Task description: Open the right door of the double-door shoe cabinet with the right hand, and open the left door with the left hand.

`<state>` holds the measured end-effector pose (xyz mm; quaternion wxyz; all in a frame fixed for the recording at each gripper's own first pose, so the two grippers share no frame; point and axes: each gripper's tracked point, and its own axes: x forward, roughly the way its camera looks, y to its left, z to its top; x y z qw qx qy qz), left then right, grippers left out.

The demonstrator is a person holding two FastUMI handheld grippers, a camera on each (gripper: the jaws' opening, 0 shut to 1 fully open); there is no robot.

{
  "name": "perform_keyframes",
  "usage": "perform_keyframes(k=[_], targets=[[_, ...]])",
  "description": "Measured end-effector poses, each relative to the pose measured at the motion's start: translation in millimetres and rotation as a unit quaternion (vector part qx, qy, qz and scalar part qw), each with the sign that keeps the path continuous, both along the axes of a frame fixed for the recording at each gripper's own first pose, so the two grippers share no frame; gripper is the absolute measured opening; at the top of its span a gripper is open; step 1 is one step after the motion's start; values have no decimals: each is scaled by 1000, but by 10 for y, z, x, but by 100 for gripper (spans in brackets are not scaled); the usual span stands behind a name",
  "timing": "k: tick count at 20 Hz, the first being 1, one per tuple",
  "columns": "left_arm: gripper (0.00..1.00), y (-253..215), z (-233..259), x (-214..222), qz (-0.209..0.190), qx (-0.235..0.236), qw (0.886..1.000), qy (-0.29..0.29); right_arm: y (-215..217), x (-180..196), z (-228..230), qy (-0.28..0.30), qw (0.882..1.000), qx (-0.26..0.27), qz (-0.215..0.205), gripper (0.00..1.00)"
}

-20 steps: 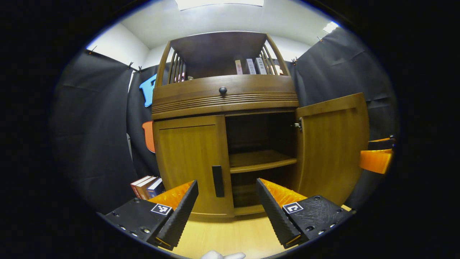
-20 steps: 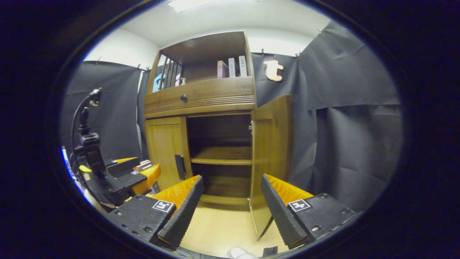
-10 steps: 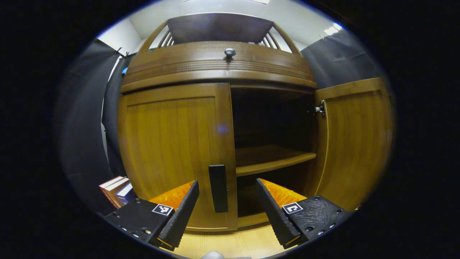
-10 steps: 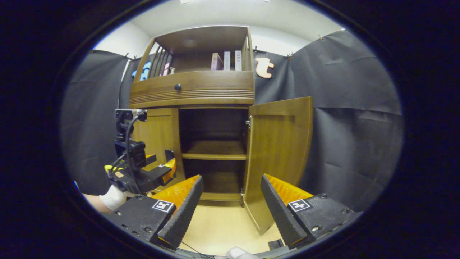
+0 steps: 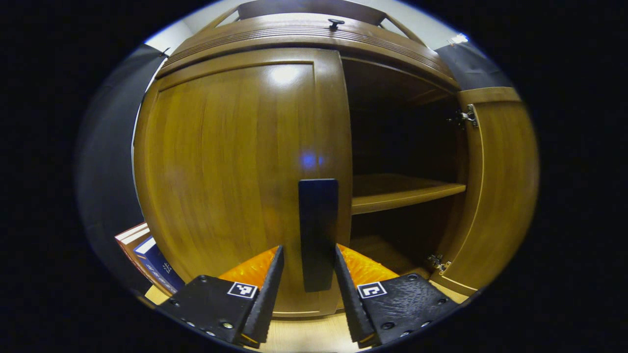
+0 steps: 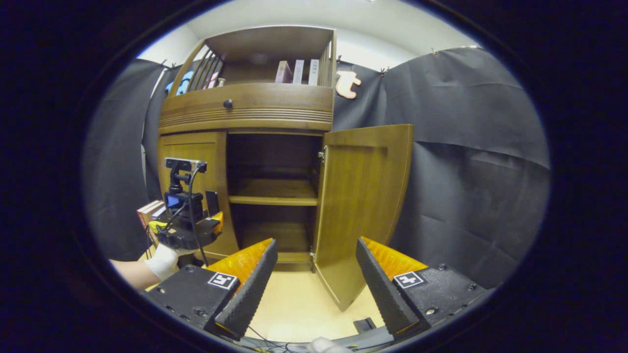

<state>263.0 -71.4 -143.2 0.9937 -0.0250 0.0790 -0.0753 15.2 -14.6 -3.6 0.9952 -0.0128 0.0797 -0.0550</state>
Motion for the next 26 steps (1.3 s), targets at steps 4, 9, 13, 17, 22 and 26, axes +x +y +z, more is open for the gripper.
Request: perform_keyframes(k=[4,9,13,17,22,26], targets=[[22,-71,14,-97,-27,-4,999,17,79,-29,-44,4,1000,-5,7,100],[25,-91,-56,33,-23,2,1000,11,84,-55,-68,7,1000,-5,5,99],[34,-66,-59,-82,-32,-1,999,8,86,-83,-108,11,1000,-7,8,99],[22,-35,-56,-284,-51,-5,999,7,155,-91,-116,14,1000,-5,19,100],[18,56,-51,-578,-68,-11,998,8,324,-55,-124,10,999,-4,44,99],[18,168,-49,-832,-73,-10,997,4,424,9,-163,10,998,3,62,99]])
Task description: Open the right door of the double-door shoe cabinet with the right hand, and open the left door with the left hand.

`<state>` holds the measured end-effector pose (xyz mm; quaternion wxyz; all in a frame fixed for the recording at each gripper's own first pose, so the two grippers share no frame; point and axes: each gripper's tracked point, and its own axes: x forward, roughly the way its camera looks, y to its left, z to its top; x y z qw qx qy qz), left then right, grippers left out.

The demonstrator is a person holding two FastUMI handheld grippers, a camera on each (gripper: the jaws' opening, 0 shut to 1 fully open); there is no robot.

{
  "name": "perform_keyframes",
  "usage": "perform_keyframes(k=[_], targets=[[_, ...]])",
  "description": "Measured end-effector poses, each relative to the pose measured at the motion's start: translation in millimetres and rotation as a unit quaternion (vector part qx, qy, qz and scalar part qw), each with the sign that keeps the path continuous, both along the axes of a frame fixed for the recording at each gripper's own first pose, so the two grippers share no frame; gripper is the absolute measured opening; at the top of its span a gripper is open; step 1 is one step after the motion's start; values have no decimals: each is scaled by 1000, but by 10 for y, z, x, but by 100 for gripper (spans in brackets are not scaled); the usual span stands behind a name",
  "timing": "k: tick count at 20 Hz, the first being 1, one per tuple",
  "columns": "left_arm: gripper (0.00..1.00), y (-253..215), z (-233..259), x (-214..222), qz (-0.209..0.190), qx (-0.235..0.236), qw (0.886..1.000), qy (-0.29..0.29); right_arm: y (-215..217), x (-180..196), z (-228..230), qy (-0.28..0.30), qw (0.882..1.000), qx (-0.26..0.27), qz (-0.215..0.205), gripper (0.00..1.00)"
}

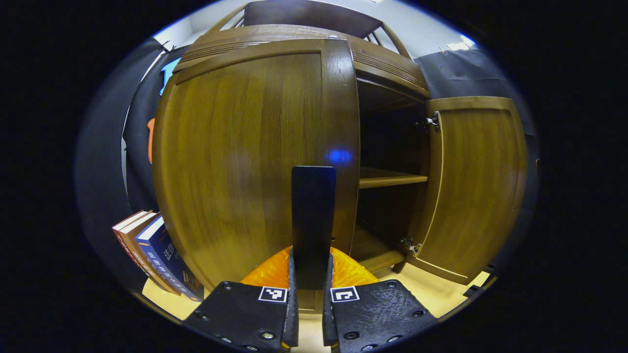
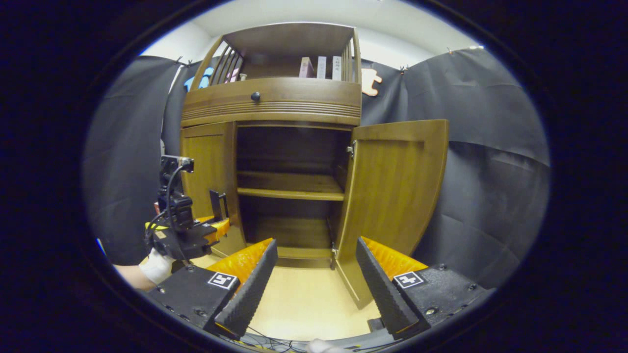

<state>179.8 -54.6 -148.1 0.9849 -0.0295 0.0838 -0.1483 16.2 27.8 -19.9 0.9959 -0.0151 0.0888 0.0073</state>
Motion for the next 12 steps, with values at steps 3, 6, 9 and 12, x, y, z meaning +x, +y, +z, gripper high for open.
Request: perform_keyframes(k=[3,6,9,12], targets=[[18,100,-2,-164,-1,-11,1000,4,39,117,12,3,1000,4,9,99],[18,228,-3,-331,6,-13,1000,5,118,130,-5,4,1000,6,20,100],[18,348,-7,-486,7,-10,1000,4,212,196,-5,6,999,3,34,99],[18,464,-12,-594,17,-6,1000,6,349,248,-15,8,999,1,50,100]])
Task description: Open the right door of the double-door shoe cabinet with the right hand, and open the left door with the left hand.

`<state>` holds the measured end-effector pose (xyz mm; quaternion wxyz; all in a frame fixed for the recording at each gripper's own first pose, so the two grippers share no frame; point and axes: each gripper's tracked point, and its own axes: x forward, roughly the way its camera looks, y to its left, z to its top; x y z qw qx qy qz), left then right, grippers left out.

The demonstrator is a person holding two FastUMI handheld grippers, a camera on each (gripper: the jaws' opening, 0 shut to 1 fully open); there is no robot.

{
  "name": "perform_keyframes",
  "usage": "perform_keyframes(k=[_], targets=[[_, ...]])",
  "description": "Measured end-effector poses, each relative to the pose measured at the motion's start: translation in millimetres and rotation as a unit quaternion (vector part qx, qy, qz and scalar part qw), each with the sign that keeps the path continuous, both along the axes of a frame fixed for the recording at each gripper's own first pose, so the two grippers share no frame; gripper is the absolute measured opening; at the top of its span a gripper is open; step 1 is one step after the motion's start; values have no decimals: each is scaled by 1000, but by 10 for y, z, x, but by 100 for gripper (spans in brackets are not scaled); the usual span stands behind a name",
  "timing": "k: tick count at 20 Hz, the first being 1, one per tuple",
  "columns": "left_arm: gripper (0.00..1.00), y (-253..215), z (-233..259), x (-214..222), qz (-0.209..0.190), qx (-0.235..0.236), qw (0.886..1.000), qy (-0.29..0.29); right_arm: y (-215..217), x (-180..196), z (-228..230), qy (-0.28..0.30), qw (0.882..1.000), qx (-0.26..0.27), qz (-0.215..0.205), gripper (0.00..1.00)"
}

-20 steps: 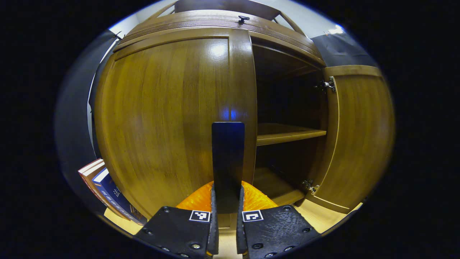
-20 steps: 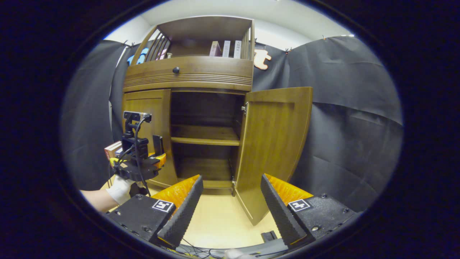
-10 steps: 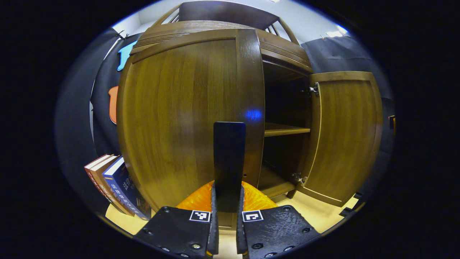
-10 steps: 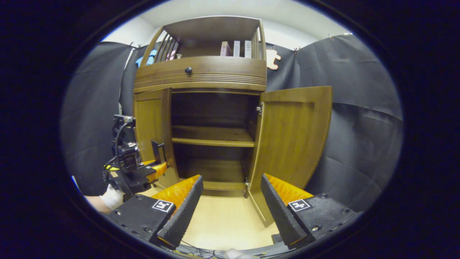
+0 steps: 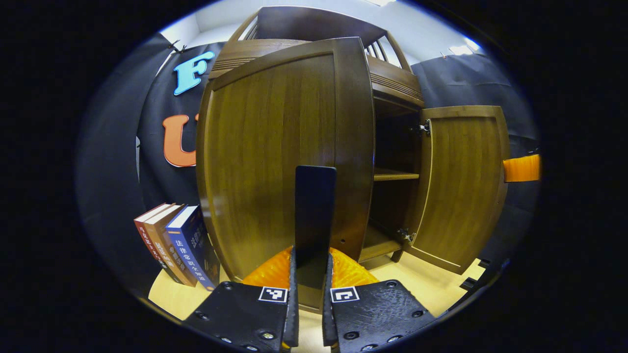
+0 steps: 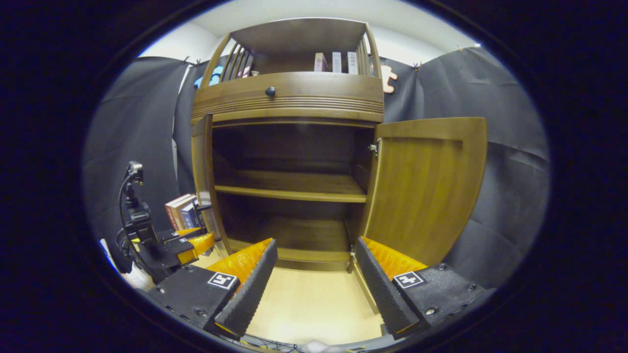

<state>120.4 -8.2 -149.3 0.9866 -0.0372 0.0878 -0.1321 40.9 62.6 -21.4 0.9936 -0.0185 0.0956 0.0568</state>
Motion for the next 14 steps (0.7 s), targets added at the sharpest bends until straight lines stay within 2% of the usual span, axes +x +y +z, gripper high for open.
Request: perform_keyframes(k=[6,13,14], targets=[[18,228,0,-209,11,4,1000,-6,258,71,-58,12,999,-9,37,100],[17,655,2,-477,47,7,999,-10,479,125,-117,19,998,-12,64,100],[12,688,-29,-433,51,5,999,-12,516,125,-144,20,997,-11,68,100]])
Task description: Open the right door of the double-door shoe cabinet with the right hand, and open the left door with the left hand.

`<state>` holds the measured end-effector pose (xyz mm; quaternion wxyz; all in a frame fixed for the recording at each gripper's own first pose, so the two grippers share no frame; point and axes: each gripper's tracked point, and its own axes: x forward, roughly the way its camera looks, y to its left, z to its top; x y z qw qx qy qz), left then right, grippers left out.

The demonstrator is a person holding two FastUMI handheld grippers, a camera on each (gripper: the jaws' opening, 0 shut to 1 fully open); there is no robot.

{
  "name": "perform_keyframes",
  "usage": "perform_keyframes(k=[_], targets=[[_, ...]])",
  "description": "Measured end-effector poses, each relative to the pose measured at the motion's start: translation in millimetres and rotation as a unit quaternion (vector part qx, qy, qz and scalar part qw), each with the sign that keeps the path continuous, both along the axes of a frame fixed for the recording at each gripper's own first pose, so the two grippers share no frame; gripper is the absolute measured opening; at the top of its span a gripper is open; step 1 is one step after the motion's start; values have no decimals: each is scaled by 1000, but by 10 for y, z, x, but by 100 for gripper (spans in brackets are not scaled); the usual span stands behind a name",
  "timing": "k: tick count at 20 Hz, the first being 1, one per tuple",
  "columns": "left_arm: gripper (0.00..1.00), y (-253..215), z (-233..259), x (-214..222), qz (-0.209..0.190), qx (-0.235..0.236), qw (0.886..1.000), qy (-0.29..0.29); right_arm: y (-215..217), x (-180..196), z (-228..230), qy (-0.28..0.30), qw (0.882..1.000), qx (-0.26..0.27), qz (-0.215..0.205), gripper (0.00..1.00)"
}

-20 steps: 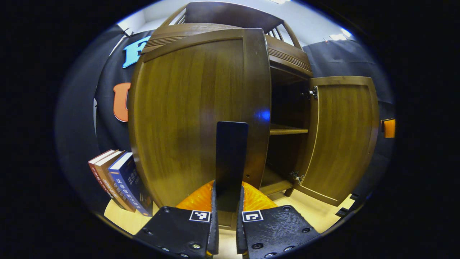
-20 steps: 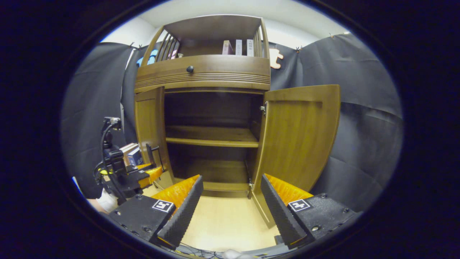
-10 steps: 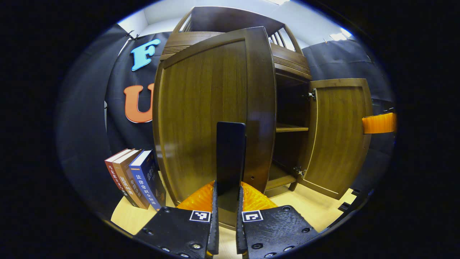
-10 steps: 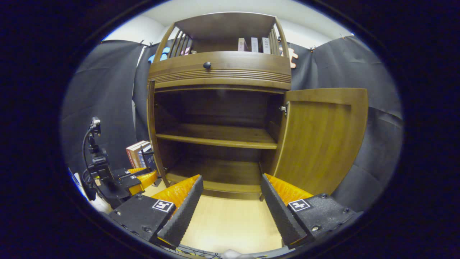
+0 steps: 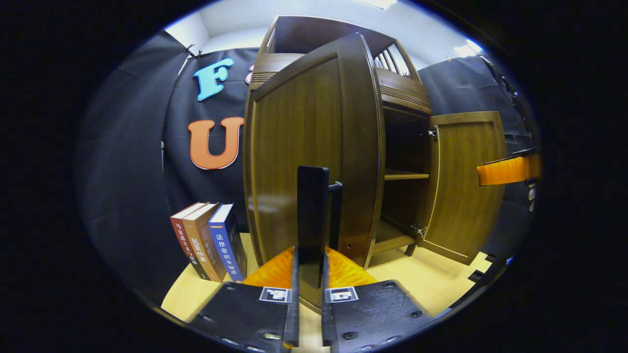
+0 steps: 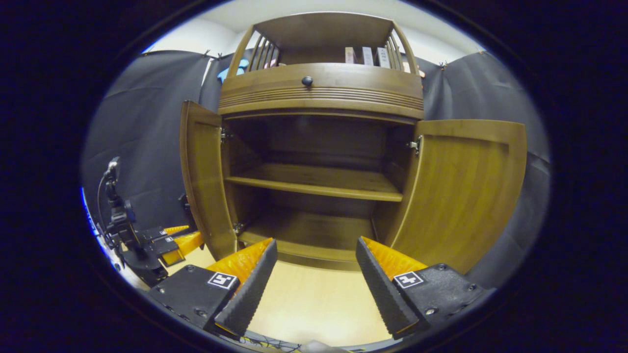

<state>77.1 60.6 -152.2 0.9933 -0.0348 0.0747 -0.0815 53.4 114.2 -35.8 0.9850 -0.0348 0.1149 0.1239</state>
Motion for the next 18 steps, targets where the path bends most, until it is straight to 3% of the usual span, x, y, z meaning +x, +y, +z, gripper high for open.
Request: perform_keyframes(k=[5,18], targets=[[4,241,-7,-115,9,4,1000,-1,130,-34,-100,11,1000,-3,15,100],[3,830,-57,-236,-7,13,1000,-2,119,-96,-172,16,1000,11,16,100]])
